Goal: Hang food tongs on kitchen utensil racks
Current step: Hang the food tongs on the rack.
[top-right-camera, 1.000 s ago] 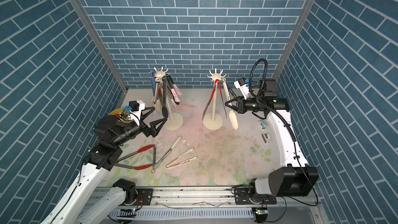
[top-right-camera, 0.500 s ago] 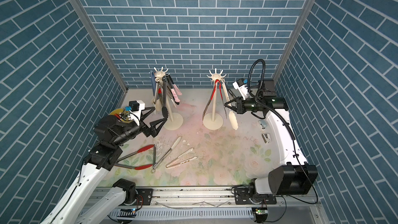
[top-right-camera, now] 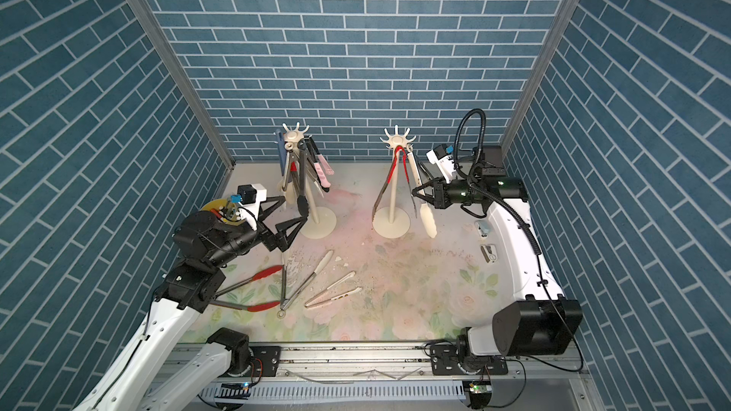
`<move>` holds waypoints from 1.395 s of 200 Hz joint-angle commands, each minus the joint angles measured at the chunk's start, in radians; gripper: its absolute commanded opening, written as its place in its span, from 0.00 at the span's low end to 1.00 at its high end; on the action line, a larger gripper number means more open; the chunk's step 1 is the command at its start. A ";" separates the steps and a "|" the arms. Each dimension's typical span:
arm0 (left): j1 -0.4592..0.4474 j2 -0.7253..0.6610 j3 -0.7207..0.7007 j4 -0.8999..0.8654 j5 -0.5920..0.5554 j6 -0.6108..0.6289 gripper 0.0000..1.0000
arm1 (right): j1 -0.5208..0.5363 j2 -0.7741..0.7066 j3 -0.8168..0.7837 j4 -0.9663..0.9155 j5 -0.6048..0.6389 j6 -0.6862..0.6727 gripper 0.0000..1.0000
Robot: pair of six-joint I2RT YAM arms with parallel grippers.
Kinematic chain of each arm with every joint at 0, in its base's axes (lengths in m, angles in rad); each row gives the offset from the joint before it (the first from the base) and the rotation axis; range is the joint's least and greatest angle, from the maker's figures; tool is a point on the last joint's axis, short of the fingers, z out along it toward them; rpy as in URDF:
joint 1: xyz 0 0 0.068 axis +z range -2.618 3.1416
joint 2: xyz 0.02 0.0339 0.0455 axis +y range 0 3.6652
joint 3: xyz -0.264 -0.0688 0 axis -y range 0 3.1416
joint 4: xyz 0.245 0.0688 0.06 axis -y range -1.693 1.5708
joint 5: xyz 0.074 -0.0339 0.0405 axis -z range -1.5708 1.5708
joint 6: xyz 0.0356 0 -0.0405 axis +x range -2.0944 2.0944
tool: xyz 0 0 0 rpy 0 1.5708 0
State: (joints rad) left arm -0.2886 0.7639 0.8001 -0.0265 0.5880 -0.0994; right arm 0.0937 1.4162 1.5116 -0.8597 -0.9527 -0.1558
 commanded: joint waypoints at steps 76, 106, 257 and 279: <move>-0.006 -0.002 0.024 -0.003 0.004 0.008 0.99 | 0.018 0.040 -0.017 0.000 0.040 -0.060 0.00; -0.006 -0.003 0.024 -0.003 0.002 0.008 0.99 | 0.019 0.041 -0.035 0.018 0.047 -0.049 0.00; -0.006 -0.006 0.025 -0.006 0.001 0.008 0.99 | 0.019 0.047 -0.118 0.099 0.091 0.002 0.25; -0.006 -0.006 0.025 -0.007 0.000 0.011 0.99 | 0.019 0.036 -0.143 0.137 0.128 0.033 0.39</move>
State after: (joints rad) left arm -0.2886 0.7639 0.8001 -0.0330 0.5873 -0.0990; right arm 0.1070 1.4452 1.4002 -0.7116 -0.8833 -0.1295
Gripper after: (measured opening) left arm 0.994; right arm 0.347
